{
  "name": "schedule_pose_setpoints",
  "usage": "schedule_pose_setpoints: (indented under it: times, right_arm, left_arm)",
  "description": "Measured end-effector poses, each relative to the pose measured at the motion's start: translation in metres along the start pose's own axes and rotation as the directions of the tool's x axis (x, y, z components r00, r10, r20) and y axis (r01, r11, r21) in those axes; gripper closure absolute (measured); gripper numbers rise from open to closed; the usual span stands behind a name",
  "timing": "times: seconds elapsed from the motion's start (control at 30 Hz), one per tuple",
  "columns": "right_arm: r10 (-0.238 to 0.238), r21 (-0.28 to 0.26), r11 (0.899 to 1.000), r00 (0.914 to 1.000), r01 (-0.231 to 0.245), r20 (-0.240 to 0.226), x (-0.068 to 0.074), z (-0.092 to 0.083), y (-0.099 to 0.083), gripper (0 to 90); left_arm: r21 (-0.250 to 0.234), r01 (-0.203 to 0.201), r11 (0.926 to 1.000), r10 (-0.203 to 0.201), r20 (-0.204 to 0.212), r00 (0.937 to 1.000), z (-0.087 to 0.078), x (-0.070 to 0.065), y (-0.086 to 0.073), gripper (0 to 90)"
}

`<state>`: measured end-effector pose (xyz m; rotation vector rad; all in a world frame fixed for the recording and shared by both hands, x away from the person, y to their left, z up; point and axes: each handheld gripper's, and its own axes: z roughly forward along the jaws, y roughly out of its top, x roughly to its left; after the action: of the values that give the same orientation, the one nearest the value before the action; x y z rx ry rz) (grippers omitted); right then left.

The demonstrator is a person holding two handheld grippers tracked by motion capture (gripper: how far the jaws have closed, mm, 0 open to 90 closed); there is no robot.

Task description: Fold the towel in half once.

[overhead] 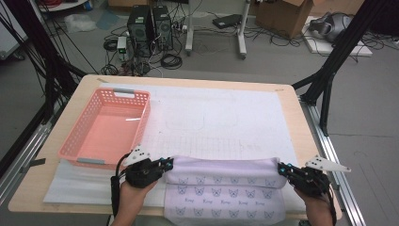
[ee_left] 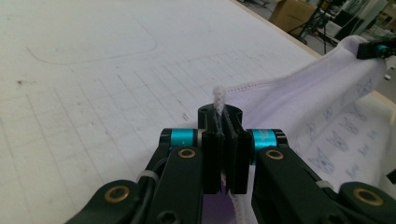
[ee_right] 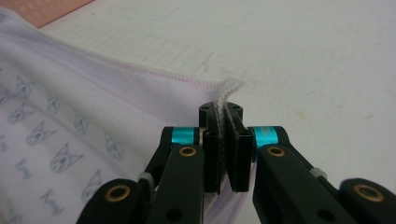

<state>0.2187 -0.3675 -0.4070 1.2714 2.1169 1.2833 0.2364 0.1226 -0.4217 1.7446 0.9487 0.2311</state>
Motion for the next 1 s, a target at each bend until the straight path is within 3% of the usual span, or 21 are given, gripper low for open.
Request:
schedule_pose_setpoints:
  times: [0.27,0.4,0.47,0.5,0.6,0.67,0.73,0.77,0.83,0.9,0.97,1.0]
  right_arm:
    - [-0.024,0.082,0.996,0.9989,0.027,-0.041,0.012,-0.014,-0.022,86.5]
    - [-0.023,0.134,0.990,0.9983,0.030,-0.053,0.017,-0.018,-0.034,83.7]
    - [-0.030,0.166,0.985,0.9983,0.038,-0.050,0.018,-0.017,-0.040,76.6]
    - [-0.028,0.176,0.984,0.9988,0.035,-0.041,0.017,-0.017,-0.041,71.1]
    - [0.017,0.114,0.993,0.9990,-0.012,-0.042,0.013,-0.024,-0.037,60.7]
    - [0.028,0.036,0.999,0.9989,-0.027,-0.038,0.010,-0.030,-0.029,58.1]
    - [0.023,-0.005,1.000,0.9996,-0.023,-0.016,0.007,-0.031,-0.020,58.0]
    - [0.000,-0.006,1.000,1.0000,0.000,-0.003,0.006,-0.028,-0.016,58.0]
    - [-0.069,0.046,0.997,0.9976,0.069,0.009,0.003,-0.015,-0.011,58.2]
    - [-0.133,0.143,0.981,0.9911,0.132,-0.004,0.000,0.004,-0.012,57.5]
    - [-0.163,0.174,0.972,0.9862,0.156,0.026,-0.004,0.022,-0.013,57.7]
    - [-0.156,0.176,0.974,0.9865,0.145,0.050,-0.006,0.031,-0.013,58.3]
  left_arm:
    - [0.059,0.020,0.9980,-0.022,0.035,0.9991,-0.016,-0.005,-0.023,86.1]
    - [0.097,0.003,0.9953,-0.008,0.053,0.9985,-0.019,-0.011,-0.033,85.5]
    - [0.100,-0.014,0.9949,0.009,0.043,0.9990,-0.019,-0.013,-0.035,79.9]
    - [0.087,-0.011,0.9961,0.008,0.033,0.9994,-0.019,-0.012,-0.035,71.2]
    - [0.014,-0.024,0.9996,0.024,0.003,0.9997,-0.020,-0.009,-0.028,50.3]
    - [-0.019,-0.025,0.9995,0.025,0.000,0.9997,-0.020,-0.005,-0.022,45.0]
    - [-0.025,-0.031,0.9992,0.031,-0.002,0.9995,-0.015,0.000,-0.017,41.1]
    - [-0.016,-0.034,0.9993,0.034,-0.003,0.9994,-0.011,0.002,-0.015,41.0]
    - [0.006,-0.038,0.9993,0.038,-0.006,0.9993,-0.002,0.006,-0.013,40.7]
    - [0.022,-0.033,0.9992,0.033,-0.018,0.9993,0.007,0.009,-0.012,40.7]
    - [0.032,-0.040,0.9987,0.041,-0.039,0.9984,0.015,0.012,-0.010,40.7]
    - [0.033,-0.042,0.9986,0.044,-0.046,0.9980,0.019,0.014,-0.008,40.7]
